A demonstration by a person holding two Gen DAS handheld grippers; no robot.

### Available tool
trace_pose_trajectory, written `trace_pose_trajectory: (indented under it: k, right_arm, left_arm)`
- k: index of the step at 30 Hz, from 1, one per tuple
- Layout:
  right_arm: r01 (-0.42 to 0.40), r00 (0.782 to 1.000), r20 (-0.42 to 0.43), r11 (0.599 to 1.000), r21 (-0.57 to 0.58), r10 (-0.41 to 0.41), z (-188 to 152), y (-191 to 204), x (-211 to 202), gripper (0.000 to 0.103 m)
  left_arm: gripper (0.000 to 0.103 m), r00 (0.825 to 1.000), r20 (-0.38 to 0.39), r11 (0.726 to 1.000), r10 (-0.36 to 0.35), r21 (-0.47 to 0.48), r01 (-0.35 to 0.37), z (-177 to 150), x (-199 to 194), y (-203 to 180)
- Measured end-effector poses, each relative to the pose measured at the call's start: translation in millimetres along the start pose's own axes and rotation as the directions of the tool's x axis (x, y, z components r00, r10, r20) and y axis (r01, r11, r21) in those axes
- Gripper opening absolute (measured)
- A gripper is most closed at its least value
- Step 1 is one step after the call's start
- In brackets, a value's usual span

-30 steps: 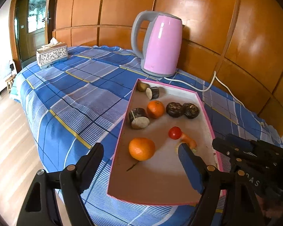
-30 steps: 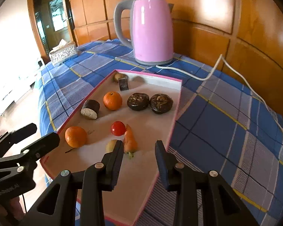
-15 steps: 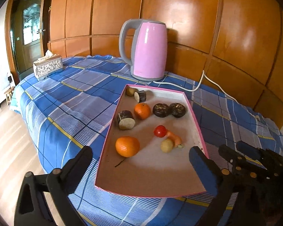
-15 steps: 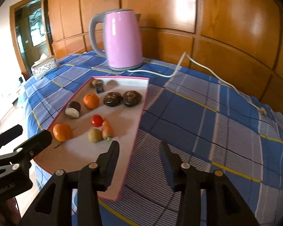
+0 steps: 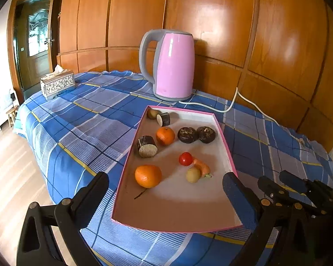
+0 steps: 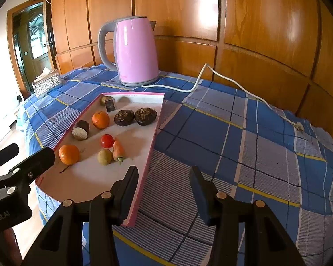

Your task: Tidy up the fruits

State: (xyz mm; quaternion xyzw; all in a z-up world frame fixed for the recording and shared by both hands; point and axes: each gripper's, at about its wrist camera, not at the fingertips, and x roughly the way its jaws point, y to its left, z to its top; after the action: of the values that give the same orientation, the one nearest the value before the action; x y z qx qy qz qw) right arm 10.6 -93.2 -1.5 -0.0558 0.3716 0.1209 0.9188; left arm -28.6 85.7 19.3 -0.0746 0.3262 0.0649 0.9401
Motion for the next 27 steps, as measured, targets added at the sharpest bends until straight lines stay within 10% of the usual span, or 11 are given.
trace_pose_trajectory:
  k: [27]
  right_arm:
    - [0.008, 1.0, 0.027, 1.0, -0.021, -0.007, 2.8, 3.8, -4.6, 0.049]
  left_arm:
    - [0.103, 0.997, 0.02, 0.997, 0.069, -0.019, -0.069, 1.6, -0.5, 2.8]
